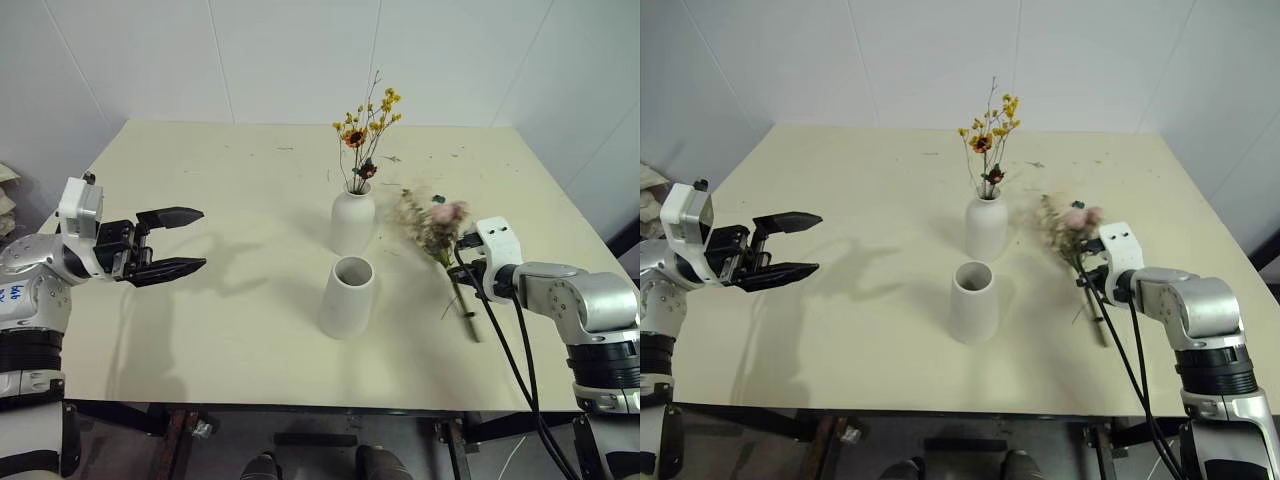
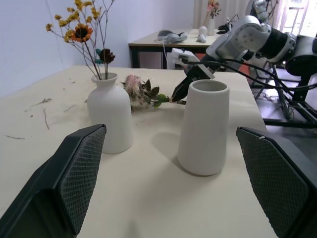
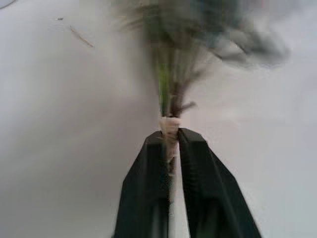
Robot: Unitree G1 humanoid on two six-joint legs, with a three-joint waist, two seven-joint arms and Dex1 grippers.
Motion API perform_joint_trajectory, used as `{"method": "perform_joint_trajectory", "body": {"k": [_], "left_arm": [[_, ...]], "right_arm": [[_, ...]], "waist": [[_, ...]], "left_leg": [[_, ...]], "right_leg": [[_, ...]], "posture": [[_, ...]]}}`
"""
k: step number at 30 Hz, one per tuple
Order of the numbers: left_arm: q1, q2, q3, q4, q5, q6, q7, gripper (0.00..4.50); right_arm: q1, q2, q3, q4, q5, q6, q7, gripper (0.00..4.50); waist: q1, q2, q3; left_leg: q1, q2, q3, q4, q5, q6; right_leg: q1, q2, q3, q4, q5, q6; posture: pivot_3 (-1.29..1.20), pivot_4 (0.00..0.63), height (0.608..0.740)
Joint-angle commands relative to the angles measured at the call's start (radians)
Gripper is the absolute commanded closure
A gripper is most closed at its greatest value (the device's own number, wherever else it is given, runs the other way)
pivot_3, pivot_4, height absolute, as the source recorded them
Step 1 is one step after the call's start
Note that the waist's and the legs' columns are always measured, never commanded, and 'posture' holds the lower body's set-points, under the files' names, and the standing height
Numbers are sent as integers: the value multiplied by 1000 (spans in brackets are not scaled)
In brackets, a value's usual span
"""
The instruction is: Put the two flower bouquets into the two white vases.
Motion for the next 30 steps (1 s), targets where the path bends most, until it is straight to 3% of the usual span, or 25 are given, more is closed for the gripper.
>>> {"method": "perform_joint_trajectory", "body": {"k": [1, 10, 14, 17, 27, 29, 30], "left_arm": [[-48, -4, -6, 30, 17, -21, -110, 0], [-120, -29, -59, 102, 24, -52, -112, 0], [-139, -43, -78, 125, 26, -67, -112, 0], [-149, -52, -83, 136, 28, -75, -112, 0], [-128, -48, -63, 120, 26, -81, -112, 0], [-118, -45, -53, 111, 26, -80, -111, 0], [-113, -44, -49, 106, 26, -80, -110, 0]], "right_arm": [[1, 9, -99, -53, -38, -102, -52, 4497], [38, 20, -172, -132, -24, -80, -60, 4499], [92, -17, -107, -171, -40, -139, 15, 4499], [72, -45, -49, -131, -67, -165, 55, 3956], [-3, -70, 66, 7, -88, -140, 160, 623], [-25, -63, 88, 69, -114, -139, 151, 92], [-33, -61, 97, 93, -125, -140, 147, 38]], "waist": [[0, 0, 0], [-2, 0, 0], [0, 0, 0], [-2, 0, 0], [-1, 0, 0], [-2, 0, 0], [-2, 0, 0]], "left_leg": [[0, 0, 0, 0, 0, 0], [0, 0, 0, -1, 0, 0], [0, 0, 0, -1, 0, 0], [0, 0, 0, 0, 0, 0], [0, 0, 0, 0, 0, 0], [0, 0, 0, 0, 0, 0], [0, 0, 0, 0, 0, 0]], "right_leg": [[0, 0, 0, 0, 0, 0], [0, 0, 0, 0, 0, 0], [0, 0, 0, 0, 0, 0], [0, 0, 0, 0, 0, 0], [0, 0, 0, 0, 0, 0], [0, 0, 0, 0, 0, 0], [0, 0, 0, 0, 0, 0]], "posture": [[0, 150, 740], [0, 150, 740], [0, 150, 740], [0, 150, 740], [0, 150, 740], [0, 150, 740], [0, 150, 740]]}}
